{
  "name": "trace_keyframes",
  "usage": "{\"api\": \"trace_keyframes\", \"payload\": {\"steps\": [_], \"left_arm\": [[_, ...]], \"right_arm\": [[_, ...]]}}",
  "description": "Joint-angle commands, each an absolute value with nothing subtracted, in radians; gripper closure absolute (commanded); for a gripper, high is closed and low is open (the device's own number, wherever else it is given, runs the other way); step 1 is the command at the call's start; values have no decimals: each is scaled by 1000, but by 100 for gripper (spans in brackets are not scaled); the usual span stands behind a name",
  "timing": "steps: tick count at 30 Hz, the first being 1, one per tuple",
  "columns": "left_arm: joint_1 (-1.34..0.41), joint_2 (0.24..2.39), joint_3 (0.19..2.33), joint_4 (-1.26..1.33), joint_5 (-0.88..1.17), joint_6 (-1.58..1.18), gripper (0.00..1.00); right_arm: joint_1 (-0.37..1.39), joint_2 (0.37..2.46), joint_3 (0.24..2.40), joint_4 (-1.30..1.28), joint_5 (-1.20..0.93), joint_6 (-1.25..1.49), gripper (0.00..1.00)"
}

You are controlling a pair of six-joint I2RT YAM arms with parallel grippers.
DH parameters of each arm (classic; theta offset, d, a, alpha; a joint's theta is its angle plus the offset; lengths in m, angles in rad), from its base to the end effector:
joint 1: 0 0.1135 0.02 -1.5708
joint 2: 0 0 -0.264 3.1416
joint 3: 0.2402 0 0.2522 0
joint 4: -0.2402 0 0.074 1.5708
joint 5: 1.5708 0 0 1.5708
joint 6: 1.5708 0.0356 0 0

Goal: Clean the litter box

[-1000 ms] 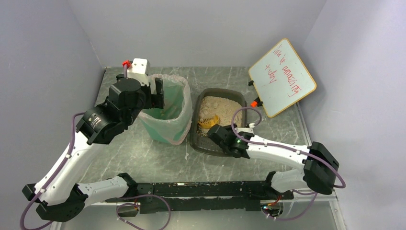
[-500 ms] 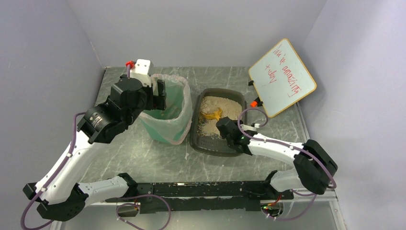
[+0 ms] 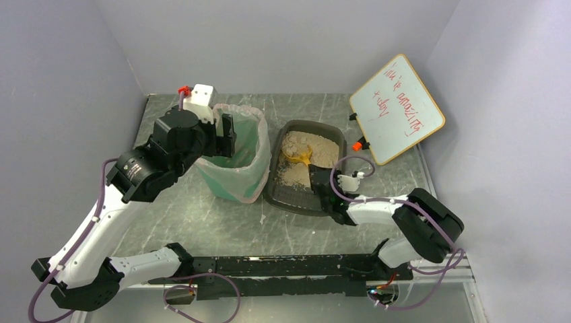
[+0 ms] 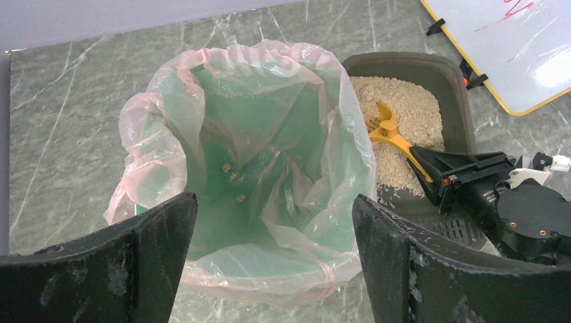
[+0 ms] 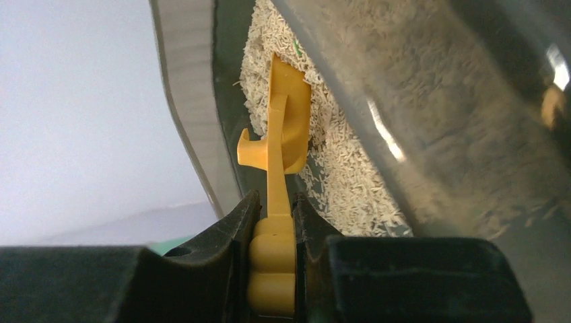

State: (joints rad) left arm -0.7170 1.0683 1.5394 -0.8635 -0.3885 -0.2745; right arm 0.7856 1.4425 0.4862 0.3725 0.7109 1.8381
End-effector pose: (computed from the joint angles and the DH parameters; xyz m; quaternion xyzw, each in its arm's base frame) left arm 0.1466 -0.1099 0.4686 0.0744 0.8194 -0.1182 0.5559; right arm 0.2008 0.1680 0.1541 0.5573 0.6311 0.3508 0.4100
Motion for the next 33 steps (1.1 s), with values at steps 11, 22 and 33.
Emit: {"api": "trace_keyframes", "payload": {"steps": [11,22,33], "left_arm": [[-721,1042,1537,-845,-352,-270,11],[-721,1043,1539,-848,-368,-272,11],[-721,1043,1537,-839,-400,-270,11]], "right_arm": [[750,1438,136,1106,702,1437,100],[738,1293,83,1108,658,1344,100],[736,1085,40,1039,564,1277,100]]}}
